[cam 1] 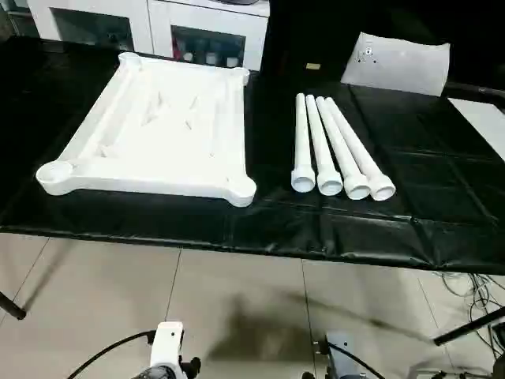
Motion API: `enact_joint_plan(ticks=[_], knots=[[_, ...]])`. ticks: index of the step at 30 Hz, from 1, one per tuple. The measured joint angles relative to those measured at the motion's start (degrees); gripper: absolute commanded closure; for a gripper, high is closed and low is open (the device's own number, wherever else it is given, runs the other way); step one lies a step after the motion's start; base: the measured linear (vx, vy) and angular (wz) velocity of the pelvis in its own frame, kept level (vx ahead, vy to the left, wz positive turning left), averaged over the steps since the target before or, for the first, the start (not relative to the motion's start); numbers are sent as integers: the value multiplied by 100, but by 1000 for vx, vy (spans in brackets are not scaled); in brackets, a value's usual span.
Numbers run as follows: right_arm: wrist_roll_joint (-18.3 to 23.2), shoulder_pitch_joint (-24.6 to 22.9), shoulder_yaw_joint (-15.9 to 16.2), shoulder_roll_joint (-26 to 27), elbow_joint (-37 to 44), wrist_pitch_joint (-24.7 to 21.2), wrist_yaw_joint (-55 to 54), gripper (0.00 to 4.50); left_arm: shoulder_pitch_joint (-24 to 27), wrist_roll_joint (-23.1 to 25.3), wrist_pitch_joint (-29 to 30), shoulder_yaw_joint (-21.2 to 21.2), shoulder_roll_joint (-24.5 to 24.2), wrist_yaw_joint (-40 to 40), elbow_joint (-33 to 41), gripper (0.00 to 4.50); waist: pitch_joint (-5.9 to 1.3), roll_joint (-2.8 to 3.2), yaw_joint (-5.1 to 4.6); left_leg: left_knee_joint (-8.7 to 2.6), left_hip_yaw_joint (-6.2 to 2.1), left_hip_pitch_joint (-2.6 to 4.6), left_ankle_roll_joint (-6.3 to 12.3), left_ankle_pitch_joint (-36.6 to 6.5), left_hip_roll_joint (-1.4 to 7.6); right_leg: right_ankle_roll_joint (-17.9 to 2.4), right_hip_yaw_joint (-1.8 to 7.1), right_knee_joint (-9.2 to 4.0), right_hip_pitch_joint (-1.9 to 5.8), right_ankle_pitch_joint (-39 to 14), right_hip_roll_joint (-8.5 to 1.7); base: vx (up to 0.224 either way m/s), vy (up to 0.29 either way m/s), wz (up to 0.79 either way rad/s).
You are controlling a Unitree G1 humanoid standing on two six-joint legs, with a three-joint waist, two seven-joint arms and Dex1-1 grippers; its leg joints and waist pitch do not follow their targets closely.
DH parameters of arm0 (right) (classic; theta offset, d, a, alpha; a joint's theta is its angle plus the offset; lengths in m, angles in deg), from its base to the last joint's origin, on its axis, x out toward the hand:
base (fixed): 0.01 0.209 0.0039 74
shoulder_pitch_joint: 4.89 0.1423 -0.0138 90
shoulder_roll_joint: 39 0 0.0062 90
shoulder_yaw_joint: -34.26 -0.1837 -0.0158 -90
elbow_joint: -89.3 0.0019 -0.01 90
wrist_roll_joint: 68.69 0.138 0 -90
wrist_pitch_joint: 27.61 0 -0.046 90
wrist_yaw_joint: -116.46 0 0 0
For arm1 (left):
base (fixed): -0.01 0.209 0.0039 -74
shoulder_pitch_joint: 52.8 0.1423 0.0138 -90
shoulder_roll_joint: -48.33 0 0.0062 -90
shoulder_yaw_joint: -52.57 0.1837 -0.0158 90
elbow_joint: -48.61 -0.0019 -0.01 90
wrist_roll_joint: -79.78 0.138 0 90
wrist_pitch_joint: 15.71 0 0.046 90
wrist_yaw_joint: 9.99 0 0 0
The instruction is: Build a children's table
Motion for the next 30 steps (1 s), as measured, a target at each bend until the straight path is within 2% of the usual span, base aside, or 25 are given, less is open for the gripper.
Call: enact_joint_plan(ticks=[28,29,30], knots=[[0,0,0,0,0,0,0,0,0,0,0,0,0,0,0,96,0,0,0,2,0,1,1,1,0,0,1,8,0,0,0,0,0,0],[-89,132,-72,-7,-240,57,-382,0,-583,78,-12,-7,-81,169,-692,96,18,11,21,12,-1,7,0,8,0,-4,-4,20,-6,1,-2,0,0,0],[-160,334,-103,-5,-372,61,-608,0,-921,147,22,-16,-167,258,-1042,96,18,-9,14,25,-1,1,2,27,0,-31,-4,39,-33,17,-1,0,0,0]])
